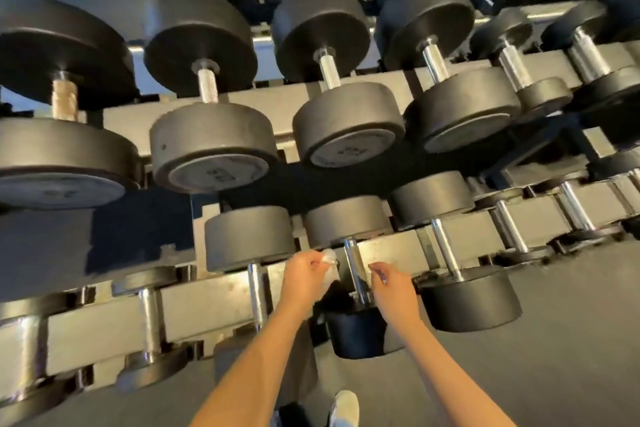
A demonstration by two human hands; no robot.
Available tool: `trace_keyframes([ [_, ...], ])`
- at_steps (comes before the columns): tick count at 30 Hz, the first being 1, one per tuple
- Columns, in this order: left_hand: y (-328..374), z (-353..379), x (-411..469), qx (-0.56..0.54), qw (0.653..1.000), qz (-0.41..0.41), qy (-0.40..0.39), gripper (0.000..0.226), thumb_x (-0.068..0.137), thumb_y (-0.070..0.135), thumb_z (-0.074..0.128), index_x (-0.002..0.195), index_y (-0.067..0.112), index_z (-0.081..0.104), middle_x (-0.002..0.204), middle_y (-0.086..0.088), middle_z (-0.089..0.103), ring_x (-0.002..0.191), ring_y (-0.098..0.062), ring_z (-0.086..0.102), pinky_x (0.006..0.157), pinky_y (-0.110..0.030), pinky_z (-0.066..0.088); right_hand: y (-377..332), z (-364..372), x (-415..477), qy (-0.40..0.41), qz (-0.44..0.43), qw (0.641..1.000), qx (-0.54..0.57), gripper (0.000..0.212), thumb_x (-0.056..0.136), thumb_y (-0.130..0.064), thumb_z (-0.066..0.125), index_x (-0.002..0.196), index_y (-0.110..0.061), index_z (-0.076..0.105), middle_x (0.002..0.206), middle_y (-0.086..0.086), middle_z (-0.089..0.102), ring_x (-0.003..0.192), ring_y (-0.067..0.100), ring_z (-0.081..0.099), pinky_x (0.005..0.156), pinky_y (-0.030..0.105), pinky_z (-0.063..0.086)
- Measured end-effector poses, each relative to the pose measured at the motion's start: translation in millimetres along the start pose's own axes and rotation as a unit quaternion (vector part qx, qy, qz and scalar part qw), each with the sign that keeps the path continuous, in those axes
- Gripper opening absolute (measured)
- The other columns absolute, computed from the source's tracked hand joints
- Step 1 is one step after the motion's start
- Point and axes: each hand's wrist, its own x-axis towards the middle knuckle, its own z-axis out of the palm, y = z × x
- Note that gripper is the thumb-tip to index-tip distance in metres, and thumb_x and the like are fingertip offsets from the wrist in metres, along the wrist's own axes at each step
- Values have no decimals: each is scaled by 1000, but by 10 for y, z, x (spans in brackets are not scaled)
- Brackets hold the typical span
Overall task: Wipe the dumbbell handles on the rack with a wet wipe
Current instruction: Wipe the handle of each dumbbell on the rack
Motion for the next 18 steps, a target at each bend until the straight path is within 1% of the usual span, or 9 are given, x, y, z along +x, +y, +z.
trace_keyframes([
  [2,-129,198,77,-4,1000,-13,2,17,90,13,61,74,18,64,76,0,61,72,-13,57,59,-13,40,227,79,21,-6,5,1000,-16,20,96,-12,48,103,-9,67,92,2,61,76,5,47,64,7,35],
  [5,-270,459,224,-28,998,-46,25,10,88,11,62,79,11,65,87,-10,65,72,-12,57,53,-6,40,573,260,86,7,-14,997,-78,23,97,-19,45,90,-14,67,85,-1,63,79,14,56,72,25,41],
  [7,-361,614,353,-55,996,-68,35,10,88,9,63,78,10,63,86,-15,66,66,-11,56,49,-7,40,755,395,132,22,-46,988,-148,30,96,-28,35,78,-22,59,75,-5,61,75,18,59,72,34,43],
  [8,-400,678,419,-65,995,-72,35,12,88,8,62,77,11,63,81,-12,66,65,-11,56,48,-8,40,809,433,155,33,-58,984,-165,32,95,-31,31,77,-24,56,73,-7,59,74,17,58,73,36,43],
  [10,-453,793,538,-76,993,-79,35,12,88,9,60,78,13,65,72,-1,62,67,-11,57,50,-11,41,854,465,200,41,-84,980,-178,34,95,-34,29,81,-24,57,75,-9,59,75,14,56,76,36,42],
  [13,-508,924,703,-89,991,-86,59,11,85,12,61,90,10,70,78,-1,65,75,-13,60,64,-22,49,920,478,234,54,-108,978,-169,35,95,-37,32,89,-23,62,83,-8,63,81,13,57,80,34,42],
  [14,-523,955,750,-96,989,-85,68,10,83,11,62,89,12,71,80,-2,67,77,-14,62,68,-26,52,939,488,223,63,-112,978,-165,36,95,-38,33,91,-22,64,86,-8,65,83,13,58,80,34,42],
  [16,-530,1015,824,-108,988,-73,82,10,81,9,63,82,16,71,77,-1,68,75,-15,63,70,-29,53,970,508,209,72,-111,979,-155,37,95,-38,34,94,-20,66,88,-7,67,84,14,59,81,34,43],
  [18,-541,1067,875,-111,988,-52,93,13,82,8,63,74,16,68,72,-1,66,70,-13,62,65,-25,51,993,532,219,73,-113,979,-156,37,96,-39,34,93,-21,66,87,-7,66,83,14,59,80,35,43],
])
